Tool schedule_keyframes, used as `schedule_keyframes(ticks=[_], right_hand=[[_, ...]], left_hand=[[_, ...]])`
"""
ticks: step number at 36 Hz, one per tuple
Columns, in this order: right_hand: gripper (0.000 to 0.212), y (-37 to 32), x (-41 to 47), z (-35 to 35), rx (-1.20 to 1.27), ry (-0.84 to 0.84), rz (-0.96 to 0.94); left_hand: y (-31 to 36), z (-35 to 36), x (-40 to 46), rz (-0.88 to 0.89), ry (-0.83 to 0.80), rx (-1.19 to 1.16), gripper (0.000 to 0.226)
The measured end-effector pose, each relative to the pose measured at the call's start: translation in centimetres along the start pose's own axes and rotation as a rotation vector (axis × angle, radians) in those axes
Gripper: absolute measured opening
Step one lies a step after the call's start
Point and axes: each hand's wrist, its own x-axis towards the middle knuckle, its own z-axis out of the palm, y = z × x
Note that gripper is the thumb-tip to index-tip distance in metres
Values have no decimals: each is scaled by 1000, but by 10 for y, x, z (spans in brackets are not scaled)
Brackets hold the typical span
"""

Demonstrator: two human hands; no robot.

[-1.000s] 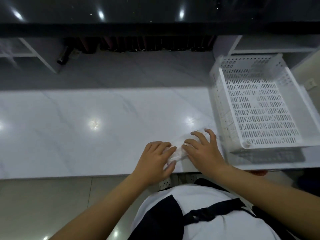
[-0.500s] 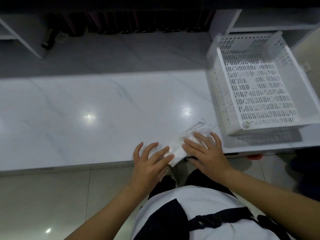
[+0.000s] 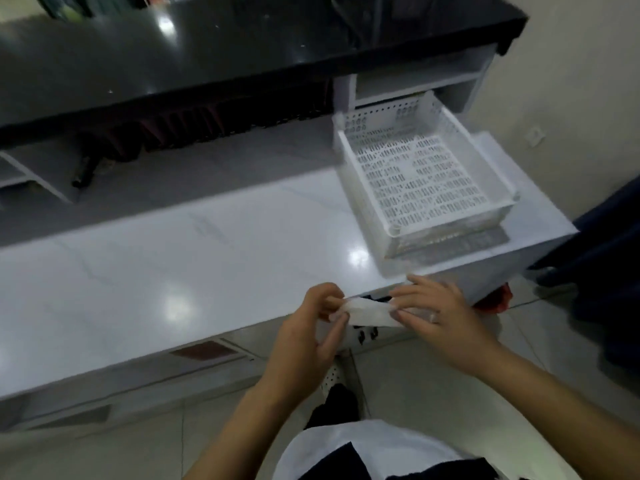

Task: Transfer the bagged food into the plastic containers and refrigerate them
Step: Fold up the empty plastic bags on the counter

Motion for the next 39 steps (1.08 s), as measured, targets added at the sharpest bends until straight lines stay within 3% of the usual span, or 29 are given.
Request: schedule_keyframes(ticks=[4, 8, 11, 14, 17, 21, 28, 35, 39], right_hand=[[13, 29, -70, -37, 99, -28, 141], [22, 62, -147, -60, 147, 78, 206], [6, 86, -195, -69, -121, 171, 228], [8, 99, -229, -73, -392, 192, 163], [9, 105, -247, -77, -507, 214, 139], [10, 123, -252, -84, -524, 283, 142], [11, 185, -226, -100, -483, 403, 157], [9, 259, -186, -153, -484, 303, 359], [9, 291, -162, -195, -490, 206, 478]], left_hand=[[32, 49, -17, 25, -237, -1, 53], [52, 100, -39, -14, -475, -38, 61], [64, 135, -52, -48, -571, -66, 79], [78, 165, -59, 28, -601, 79, 55], [96, 190, -60, 169, -651, 217, 42], [115, 220, -50, 371, -660, 349, 21], [113, 280, -4, 418, -726, 462, 26], [103, 363, 65, 520, -830, 394, 34], [104, 407, 101, 561, -1015, 392, 42]])
